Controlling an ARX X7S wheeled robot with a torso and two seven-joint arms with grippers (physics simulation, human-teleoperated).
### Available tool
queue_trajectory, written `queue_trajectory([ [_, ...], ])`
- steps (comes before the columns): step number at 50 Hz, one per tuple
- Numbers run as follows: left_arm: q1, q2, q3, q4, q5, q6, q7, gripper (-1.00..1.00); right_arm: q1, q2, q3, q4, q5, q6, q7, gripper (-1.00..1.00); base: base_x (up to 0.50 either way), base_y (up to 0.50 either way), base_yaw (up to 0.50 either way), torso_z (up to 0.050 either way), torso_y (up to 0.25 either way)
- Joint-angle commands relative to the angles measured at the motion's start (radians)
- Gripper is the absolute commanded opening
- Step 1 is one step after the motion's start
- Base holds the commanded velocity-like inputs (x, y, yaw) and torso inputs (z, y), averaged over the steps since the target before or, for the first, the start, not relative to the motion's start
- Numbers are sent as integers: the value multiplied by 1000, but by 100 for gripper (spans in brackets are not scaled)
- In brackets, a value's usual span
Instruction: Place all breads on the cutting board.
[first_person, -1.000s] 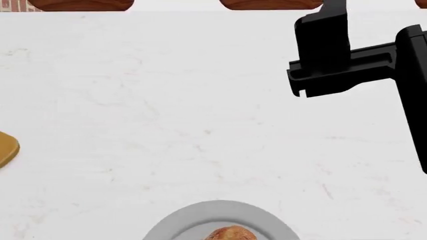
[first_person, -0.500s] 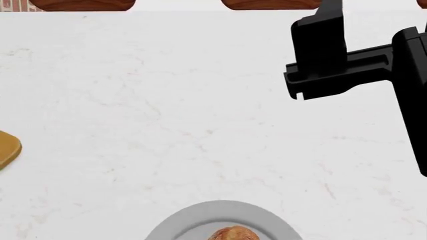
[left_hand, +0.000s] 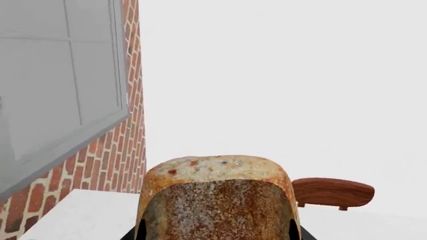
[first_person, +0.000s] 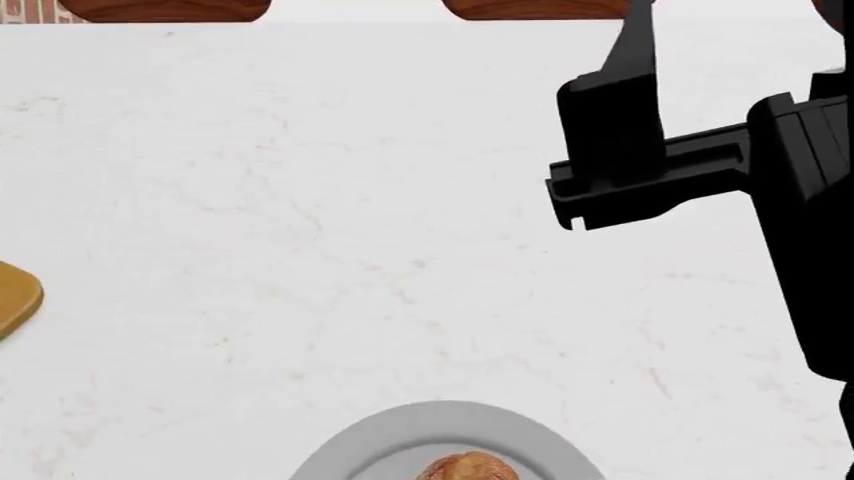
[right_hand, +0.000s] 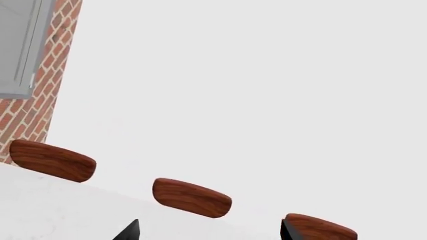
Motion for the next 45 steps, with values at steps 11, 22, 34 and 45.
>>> queue_trajectory([
  [11,-38,365,-794,-501,1548,-172,689,-100,-20,-11,-16,6,-30,-10,-25,100,0,0,0,0,0],
  [22,-38,399,-886,-524,1834,-191,853,-100,247,-66,-85,172,103,106,-18,100,0,2,0,0,0],
  [34,-38,391,-868,-514,1878,-195,930,-100,319,-89,-122,219,130,143,-24,100,0,3,0,0,0],
  [45,-38,393,-863,-428,1941,-238,980,-100,300,-75,-111,202,136,124,-22,100,0,4,-1,0,-115],
])
